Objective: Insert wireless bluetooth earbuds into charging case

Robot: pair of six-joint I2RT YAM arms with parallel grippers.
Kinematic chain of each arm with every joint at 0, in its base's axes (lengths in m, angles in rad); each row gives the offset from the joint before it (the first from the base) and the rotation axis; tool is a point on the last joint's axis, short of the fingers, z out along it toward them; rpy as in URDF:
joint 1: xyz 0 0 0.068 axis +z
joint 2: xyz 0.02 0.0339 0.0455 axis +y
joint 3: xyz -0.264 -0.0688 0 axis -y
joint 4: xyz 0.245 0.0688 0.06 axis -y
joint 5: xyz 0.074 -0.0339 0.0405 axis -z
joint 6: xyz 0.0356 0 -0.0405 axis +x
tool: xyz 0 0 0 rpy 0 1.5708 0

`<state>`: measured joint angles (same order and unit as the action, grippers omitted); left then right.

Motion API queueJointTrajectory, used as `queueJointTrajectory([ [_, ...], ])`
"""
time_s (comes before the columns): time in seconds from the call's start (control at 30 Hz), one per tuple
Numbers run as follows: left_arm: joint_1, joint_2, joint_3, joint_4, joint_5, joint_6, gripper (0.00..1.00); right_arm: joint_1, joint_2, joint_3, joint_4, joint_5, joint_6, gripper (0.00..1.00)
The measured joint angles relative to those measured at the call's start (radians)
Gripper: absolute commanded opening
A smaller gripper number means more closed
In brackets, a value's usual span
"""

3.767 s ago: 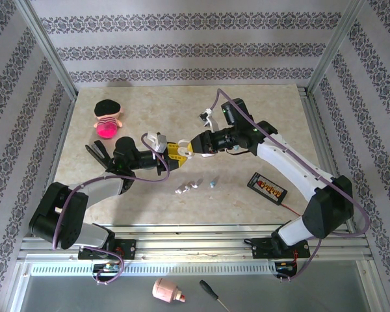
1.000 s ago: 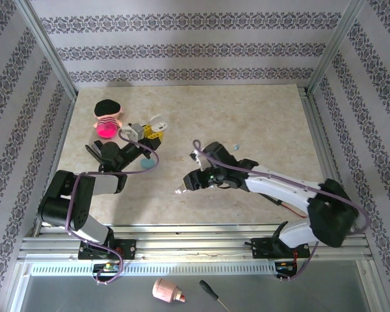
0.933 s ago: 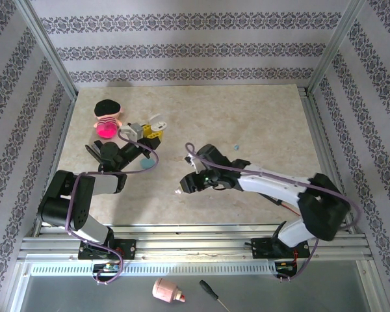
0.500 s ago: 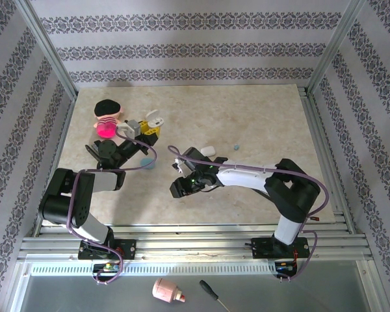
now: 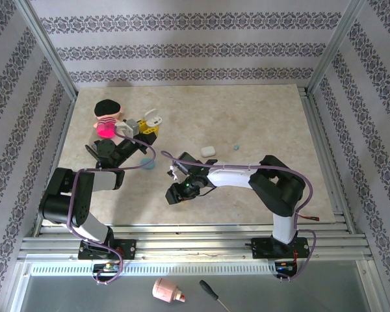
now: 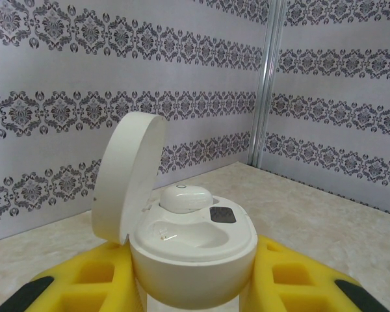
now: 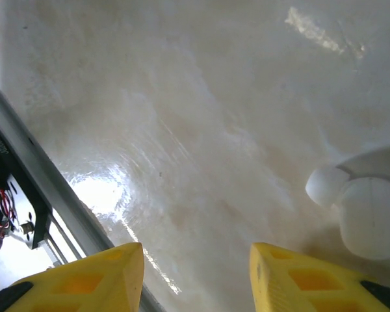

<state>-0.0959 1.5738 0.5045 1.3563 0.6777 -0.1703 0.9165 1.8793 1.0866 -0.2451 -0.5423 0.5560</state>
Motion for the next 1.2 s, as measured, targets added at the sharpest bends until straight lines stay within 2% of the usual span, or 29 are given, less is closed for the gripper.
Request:
queueJointTrajectory([
  [0.83, 0.0, 0.005, 0.004, 0.003, 0.01, 0.0, 0.2, -0.081, 0.039, 0.132, -0.115, 0.175, -0.017, 0.46],
  [1.2, 0.039, 0.042, 0.004, 0.006, -0.014, -0.022, 0.2, 0.037, 0.035, 0.203, -0.318, 0.52, -0.062, 0.44],
])
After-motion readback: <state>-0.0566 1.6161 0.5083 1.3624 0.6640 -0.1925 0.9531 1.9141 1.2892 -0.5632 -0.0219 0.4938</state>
